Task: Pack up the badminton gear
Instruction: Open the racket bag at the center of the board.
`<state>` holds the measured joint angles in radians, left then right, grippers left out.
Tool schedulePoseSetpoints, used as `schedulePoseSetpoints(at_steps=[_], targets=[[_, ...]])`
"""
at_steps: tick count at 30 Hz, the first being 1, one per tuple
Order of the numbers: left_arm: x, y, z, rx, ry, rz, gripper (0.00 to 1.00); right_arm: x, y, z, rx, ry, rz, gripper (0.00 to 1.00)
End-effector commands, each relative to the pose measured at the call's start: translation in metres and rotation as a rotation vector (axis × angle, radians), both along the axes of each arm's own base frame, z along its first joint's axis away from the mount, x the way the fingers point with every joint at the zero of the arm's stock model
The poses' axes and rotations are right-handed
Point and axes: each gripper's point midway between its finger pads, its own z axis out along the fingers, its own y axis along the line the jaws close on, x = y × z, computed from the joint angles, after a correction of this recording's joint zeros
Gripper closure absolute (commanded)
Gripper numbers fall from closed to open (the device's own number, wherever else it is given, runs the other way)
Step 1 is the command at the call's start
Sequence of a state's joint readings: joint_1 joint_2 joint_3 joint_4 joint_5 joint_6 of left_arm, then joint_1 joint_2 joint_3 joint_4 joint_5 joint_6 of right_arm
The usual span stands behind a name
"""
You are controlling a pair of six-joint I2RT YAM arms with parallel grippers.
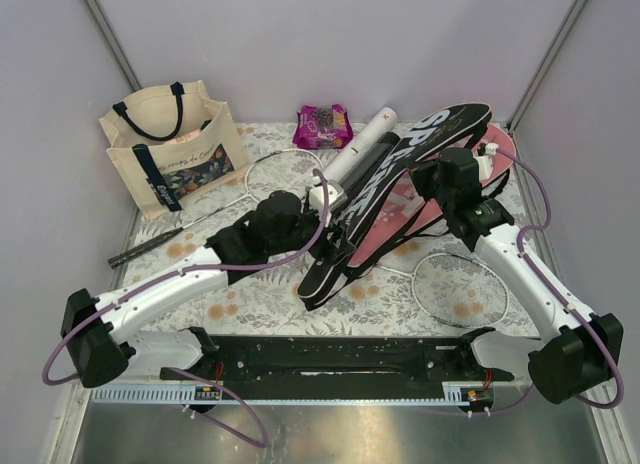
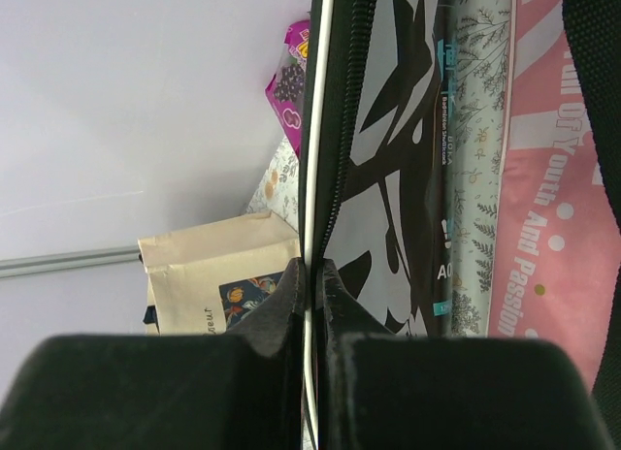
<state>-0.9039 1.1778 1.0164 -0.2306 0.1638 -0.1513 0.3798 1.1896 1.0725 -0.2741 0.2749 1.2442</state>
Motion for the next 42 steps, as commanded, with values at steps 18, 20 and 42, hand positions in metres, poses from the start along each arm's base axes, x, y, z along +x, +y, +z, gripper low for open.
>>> schedulePoseSetpoints(at_steps=[18,20,42], targets=[[0.023,-0.016,-0.004,0.025,-0.075,0.046,0.55,0.005,0.000,0.011,0.038,-0.078,-0.026,1.00],[0.022,-0.016,-0.007,0.030,-0.072,0.043,0.61,0.005,0.001,0.009,0.036,-0.074,-0.025,1.00],[0.018,-0.008,0.001,0.030,-0.084,0.040,0.48,0.005,0.004,-0.003,-0.004,-0.032,0.005,1.00]])
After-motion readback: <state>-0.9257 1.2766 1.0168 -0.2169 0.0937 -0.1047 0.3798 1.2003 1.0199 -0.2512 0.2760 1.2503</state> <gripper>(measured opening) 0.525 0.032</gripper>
